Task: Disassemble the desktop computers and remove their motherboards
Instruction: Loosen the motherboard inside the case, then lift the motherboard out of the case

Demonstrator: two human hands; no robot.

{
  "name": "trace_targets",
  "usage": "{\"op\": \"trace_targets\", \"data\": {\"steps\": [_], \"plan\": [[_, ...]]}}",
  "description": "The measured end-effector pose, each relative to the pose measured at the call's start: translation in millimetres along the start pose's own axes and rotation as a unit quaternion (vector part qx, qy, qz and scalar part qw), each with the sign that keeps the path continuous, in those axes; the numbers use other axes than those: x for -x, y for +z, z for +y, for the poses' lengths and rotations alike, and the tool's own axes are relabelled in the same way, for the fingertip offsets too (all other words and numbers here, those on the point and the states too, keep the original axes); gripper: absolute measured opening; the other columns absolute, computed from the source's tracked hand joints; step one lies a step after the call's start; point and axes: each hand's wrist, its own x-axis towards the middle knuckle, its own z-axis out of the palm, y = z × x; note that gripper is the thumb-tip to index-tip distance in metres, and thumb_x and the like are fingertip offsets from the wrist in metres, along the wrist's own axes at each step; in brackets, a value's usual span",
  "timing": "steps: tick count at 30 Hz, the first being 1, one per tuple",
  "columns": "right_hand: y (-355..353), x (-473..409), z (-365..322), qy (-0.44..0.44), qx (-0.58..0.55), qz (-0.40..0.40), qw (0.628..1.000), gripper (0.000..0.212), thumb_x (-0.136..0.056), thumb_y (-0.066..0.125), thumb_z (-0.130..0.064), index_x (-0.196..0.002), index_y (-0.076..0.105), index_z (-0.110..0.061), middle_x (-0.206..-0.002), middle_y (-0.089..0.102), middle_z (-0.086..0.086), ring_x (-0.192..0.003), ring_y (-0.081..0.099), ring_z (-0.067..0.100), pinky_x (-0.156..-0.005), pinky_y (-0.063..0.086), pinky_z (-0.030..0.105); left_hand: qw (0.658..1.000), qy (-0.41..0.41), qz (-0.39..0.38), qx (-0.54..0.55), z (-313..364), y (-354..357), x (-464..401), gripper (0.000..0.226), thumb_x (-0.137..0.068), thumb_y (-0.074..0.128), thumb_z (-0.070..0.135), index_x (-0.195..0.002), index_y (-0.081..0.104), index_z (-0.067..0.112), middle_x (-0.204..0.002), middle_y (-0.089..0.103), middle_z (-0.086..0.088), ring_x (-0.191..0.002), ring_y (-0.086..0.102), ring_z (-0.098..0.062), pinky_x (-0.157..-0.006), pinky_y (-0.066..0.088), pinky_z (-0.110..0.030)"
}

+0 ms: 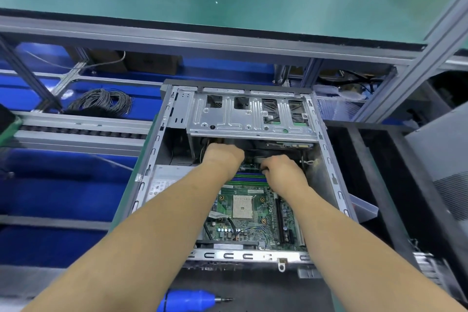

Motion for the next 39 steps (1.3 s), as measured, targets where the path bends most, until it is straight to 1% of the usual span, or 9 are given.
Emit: {"op": "trace_targets", "data": {"steps": [7, 16, 19, 22, 26, 28, 32, 36, 39], "plan": [[-14.7, 10.4, -3.6, 0.006, -0.008, 0.037, 0.999, 0.018, -0.088, 0.051, -0.007, -0.096, 0.063, -0.017, -0.092, 0.065, 0.008, -0.075, 0.058, 0.030, -0.060, 0.049, 0.033, 0.998, -0.002, 0.070, 0.002, -1.6, -6.8, 10.4, 0.016, -0.086, 0.059, 0.006, -0.091, 0.048, 0.018, -0.073, 0.042, 0.002, -0.074, 0.051, -0.026, -0.068, 0.041, -0.035], [-60.2, 41.3, -12.1, -0.082, -0.028, -0.046, 0.995, 0.014, -0.086, 0.067, -0.029, -0.092, 0.075, -0.019, -0.094, 0.067, 0.002, -0.082, 0.064, 0.024, -0.074, 0.057, 0.036, 0.985, 0.134, 0.000, 0.109, -15.0, -54.9, 41.4, 0.007, -0.094, 0.061, 0.013, -0.097, 0.059, 0.019, -0.097, 0.060, 0.003, -0.090, 0.057, -0.022, -0.073, 0.044, -0.032], [-84.6, 56.8, -1.1, -0.095, -0.125, -0.026, 0.987, 0.013, -0.086, 0.073, -0.027, -0.085, 0.077, -0.015, -0.071, 0.069, -0.001, -0.058, 0.060, 0.009, -0.055, 0.049, 0.021, 0.971, 0.161, 0.032, 0.176, -14.5, -83.1, 51.2, 0.009, -0.092, 0.068, 0.018, -0.089, 0.060, 0.021, -0.085, 0.059, 0.007, -0.081, 0.054, -0.016, -0.066, 0.039, -0.025], [-110.4, 75.3, 29.3, -0.062, -0.266, 0.028, 0.961, 0.009, -0.082, 0.080, -0.020, -0.075, 0.075, -0.020, -0.058, 0.068, -0.006, -0.044, 0.055, 0.001, -0.043, 0.039, 0.009, 0.919, 0.170, 0.156, 0.321, -2.7, -109.2, 51.6, 0.016, -0.088, 0.074, 0.019, -0.098, 0.063, 0.022, -0.090, 0.063, 0.006, -0.081, 0.057, -0.013, -0.070, 0.044, -0.025], [-120.1, 93.5, 84.3, 0.024, -0.475, 0.123, 0.871, 0.009, -0.080, 0.082, -0.016, -0.076, 0.074, -0.018, -0.057, 0.068, -0.006, -0.044, 0.054, 0.003, -0.044, 0.040, 0.015, 0.829, 0.102, 0.283, 0.471, 53.0, -119.9, 39.7, 0.054, -0.087, 0.075, 0.024, -0.133, 0.047, 0.029, -0.103, 0.057, 0.008, -0.077, 0.055, -0.009, -0.067, 0.045, -0.021], [-110.1, 97.2, 111.7, 0.094, -0.544, 0.134, 0.823, 0.008, -0.083, 0.080, -0.014, -0.088, 0.076, -0.011, -0.063, 0.067, -0.002, -0.049, 0.052, 0.008, -0.047, 0.040, 0.023, 0.842, 0.086, 0.263, 0.464, 87.6, -110.5, 31.0, 0.052, -0.092, 0.067, 0.026, -0.138, 0.042, 0.028, -0.110, 0.054, 0.007, -0.078, 0.055, -0.013, -0.066, 0.047, -0.029], [-73.7, 93.1, 153.6, 0.203, -0.606, 0.079, 0.765, 0.018, -0.092, 0.068, -0.008, -0.107, 0.068, 0.003, -0.072, 0.056, 0.009, -0.054, 0.044, 0.014, -0.048, 0.035, 0.026, 0.901, 0.078, 0.205, 0.374, 131.2, -80.4, 18.1, 0.031, -0.100, 0.052, 0.022, -0.130, 0.057, 0.017, -0.131, 0.050, -0.007, -0.112, 0.054, -0.026, -0.098, 0.046, -0.039], [-39.1, 79.6, 165.1, 0.283, -0.524, 0.001, 0.804, 0.005, -0.095, 0.058, -0.001, -0.091, 0.061, -0.002, -0.058, 0.048, 0.012, -0.047, 0.038, 0.019, -0.044, 0.028, 0.020, 0.910, 0.064, 0.239, 0.334, 147.2, -67.3, 13.0, 0.030, -0.103, 0.046, 0.029, -0.124, 0.061, 0.015, -0.123, 0.041, -0.004, -0.105, 0.051, -0.024, -0.092, 0.049, -0.039], [-14.0, 67.9, 169.3, 0.263, -0.459, -0.024, 0.848, 0.018, -0.093, 0.057, -0.001, -0.077, 0.051, -0.007, -0.063, 0.047, 0.012, -0.054, 0.042, 0.022, -0.054, 0.033, 0.025, 0.923, 0.059, 0.258, 0.278, 150.9, -64.3, 13.2, 0.032, -0.104, 0.040, 0.030, -0.116, 0.063, 0.012, -0.123, 0.038, -0.005, -0.105, 0.048, -0.026, -0.087, 0.050, -0.042]]}}
